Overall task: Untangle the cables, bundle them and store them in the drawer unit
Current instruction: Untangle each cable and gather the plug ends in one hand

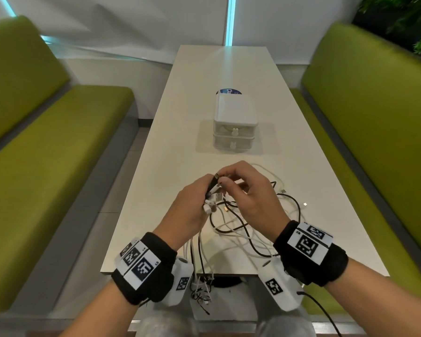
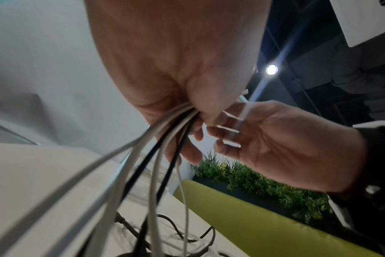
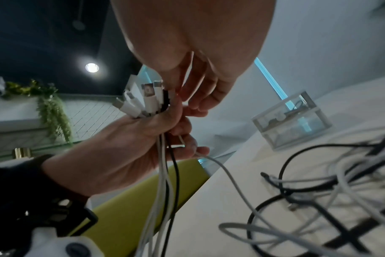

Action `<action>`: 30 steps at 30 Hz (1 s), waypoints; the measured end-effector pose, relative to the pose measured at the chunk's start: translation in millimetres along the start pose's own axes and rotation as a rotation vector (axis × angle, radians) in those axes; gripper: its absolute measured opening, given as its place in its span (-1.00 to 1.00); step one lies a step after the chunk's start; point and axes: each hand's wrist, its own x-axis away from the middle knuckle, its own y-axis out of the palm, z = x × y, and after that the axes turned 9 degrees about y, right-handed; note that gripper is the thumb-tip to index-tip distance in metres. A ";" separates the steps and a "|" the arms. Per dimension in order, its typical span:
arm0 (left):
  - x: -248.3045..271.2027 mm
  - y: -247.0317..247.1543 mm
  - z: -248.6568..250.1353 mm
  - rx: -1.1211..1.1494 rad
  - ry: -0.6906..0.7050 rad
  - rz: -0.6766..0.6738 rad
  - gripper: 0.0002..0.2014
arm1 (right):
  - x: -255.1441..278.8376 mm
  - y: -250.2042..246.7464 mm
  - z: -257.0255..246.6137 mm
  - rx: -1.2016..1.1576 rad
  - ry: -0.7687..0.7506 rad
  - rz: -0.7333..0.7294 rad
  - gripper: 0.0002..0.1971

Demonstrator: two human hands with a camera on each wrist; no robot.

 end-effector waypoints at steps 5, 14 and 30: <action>6.0 -5.5 13.9 0.295 -0.044 0.249 -0.62 | 6.4 8.4 10.1 -0.128 0.163 -0.213 -0.73; 11.3 -31.1 18.1 0.610 -0.086 0.489 -0.63 | 12.4 1.8 7.1 0.143 0.325 -0.681 -0.82; 18.3 -48.3 12.4 0.132 0.020 0.218 -0.76 | 14.0 -26.0 -21.3 0.215 0.265 -0.681 -0.72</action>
